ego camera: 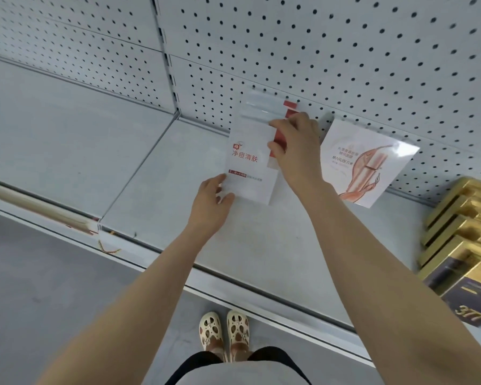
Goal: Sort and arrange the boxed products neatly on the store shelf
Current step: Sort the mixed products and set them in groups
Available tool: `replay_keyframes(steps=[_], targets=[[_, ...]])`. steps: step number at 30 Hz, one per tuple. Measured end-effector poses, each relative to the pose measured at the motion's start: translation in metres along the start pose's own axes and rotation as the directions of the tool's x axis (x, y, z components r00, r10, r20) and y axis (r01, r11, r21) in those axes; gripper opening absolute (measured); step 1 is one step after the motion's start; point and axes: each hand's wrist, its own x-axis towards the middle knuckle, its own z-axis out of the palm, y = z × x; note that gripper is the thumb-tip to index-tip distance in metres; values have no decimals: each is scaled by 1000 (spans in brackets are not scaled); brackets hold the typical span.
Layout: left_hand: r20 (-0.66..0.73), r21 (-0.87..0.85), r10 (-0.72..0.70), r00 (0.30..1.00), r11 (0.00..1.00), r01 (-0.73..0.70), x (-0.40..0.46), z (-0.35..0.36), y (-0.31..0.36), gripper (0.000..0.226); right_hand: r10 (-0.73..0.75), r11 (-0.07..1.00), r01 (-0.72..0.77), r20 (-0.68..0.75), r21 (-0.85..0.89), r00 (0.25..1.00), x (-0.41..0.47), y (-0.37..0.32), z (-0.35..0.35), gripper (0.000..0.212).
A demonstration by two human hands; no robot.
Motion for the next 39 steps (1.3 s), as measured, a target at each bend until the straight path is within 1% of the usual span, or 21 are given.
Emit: replay_keyframes(steps=[3, 8, 12, 14, 17, 19, 20, 23, 26, 29, 33, 39], targets=[[-27, 9, -12, 1000, 1000, 12, 2, -5, -2, 54, -14, 1000, 14, -6, 11, 1000, 2, -3, 6, 38], [-37, 26, -11, 999, 1000, 12, 4, -9, -2, 54, -17, 999, 17, 2, -28, 1000, 4, -3, 11, 38], [-38, 39, -22, 999, 999, 24, 2, -11, -1, 53, -40, 996, 42, 28, -76, 999, 4, -4, 9, 39], [-39, 18, -34, 999, 999, 35, 0, -15, 0, 52, -47, 992, 50, 33, -118, 998, 3, -7, 7, 40], [-76, -23, -27, 997, 999, 26, -9, -28, 1, 46, -95, 984, 86, -53, -157, 994, -6, -18, 6, 39], [-124, -35, 0, 992, 999, -5, -18, -41, 0, 40, -137, 984, 125, -93, -125, 986, -19, -32, 11, 36], [-151, -38, 10, 988, 999, -16, -23, -49, -2, 37, -150, 985, 142, -80, -99, 985, -28, -39, 17, 35], [-239, -67, 13, 971, 997, -30, -42, -81, -14, 31, -156, 988, 156, 33, 15, 987, -55, -65, 44, 32], [-316, -81, -4, 949, 996, -23, -63, -121, -41, 28, -172, 983, 160, 154, 90, 973, -80, -101, 81, 32], [-347, -103, -43, 937, 995, 8, -78, -169, -81, 26, -235, 970, 213, 243, 115, 941, -95, -150, 122, 31], [-383, -92, -89, 920, 994, 58, -91, -251, -136, 27, -300, 952, 267, 291, 148, 909, -97, -231, 177, 30], [-415, -55, -143, 898, 990, 132, -101, -376, -205, 26, -365, 929, 323, 315, 180, 876, -97, -366, 253, 31]])
